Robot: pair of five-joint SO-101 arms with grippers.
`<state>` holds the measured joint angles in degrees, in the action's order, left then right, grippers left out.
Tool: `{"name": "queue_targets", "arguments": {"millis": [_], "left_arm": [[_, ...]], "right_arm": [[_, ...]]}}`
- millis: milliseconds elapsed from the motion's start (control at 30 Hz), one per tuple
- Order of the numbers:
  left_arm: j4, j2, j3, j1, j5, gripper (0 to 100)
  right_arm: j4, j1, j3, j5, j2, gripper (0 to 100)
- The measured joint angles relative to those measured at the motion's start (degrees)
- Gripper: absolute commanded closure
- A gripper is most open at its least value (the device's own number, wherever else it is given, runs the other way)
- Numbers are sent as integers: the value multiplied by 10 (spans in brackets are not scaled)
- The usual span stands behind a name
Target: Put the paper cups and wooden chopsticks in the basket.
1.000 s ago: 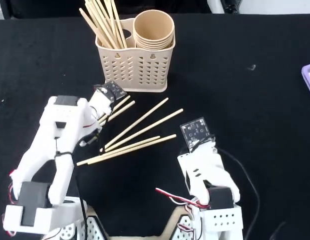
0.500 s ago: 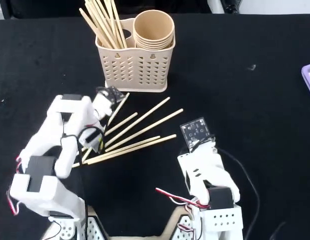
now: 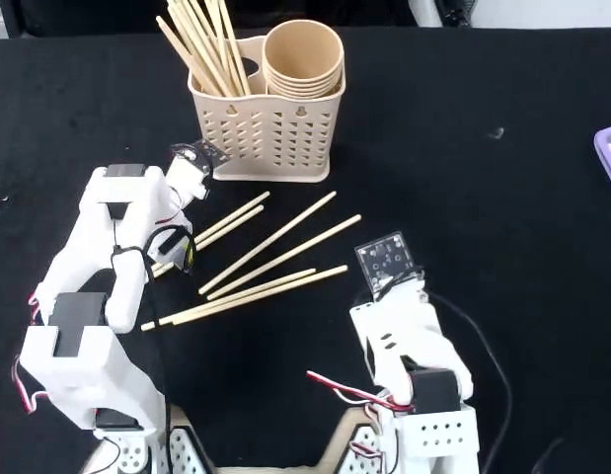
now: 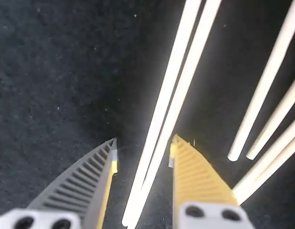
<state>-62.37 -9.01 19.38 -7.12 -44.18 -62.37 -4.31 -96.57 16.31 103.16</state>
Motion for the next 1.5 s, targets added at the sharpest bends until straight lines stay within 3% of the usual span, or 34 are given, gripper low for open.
{"name": "queue_targets", "arguments": {"millis": [300, 867, 1000, 1167, 1367, 1500], "left_arm": [[-62, -3, -54, -27, 0, 816], [-79, -98, -130, -7, -26, 809], [-139, -99, -192, -11, -25, 758], [-203, -99, -223, -11, -25, 766], [-201, -100, -195, -11, -53, 766], [-137, -111, -169, -7, -55, 766]], "right_arm": [[0, 0, 0, 0, 0, 987], [0, 0, 0, 0, 0, 987], [0, 0, 0, 0, 0, 987], [0, 0, 0, 0, 0, 987], [0, 0, 0, 0, 0, 987], [0, 0, 0, 0, 0, 987]]}}
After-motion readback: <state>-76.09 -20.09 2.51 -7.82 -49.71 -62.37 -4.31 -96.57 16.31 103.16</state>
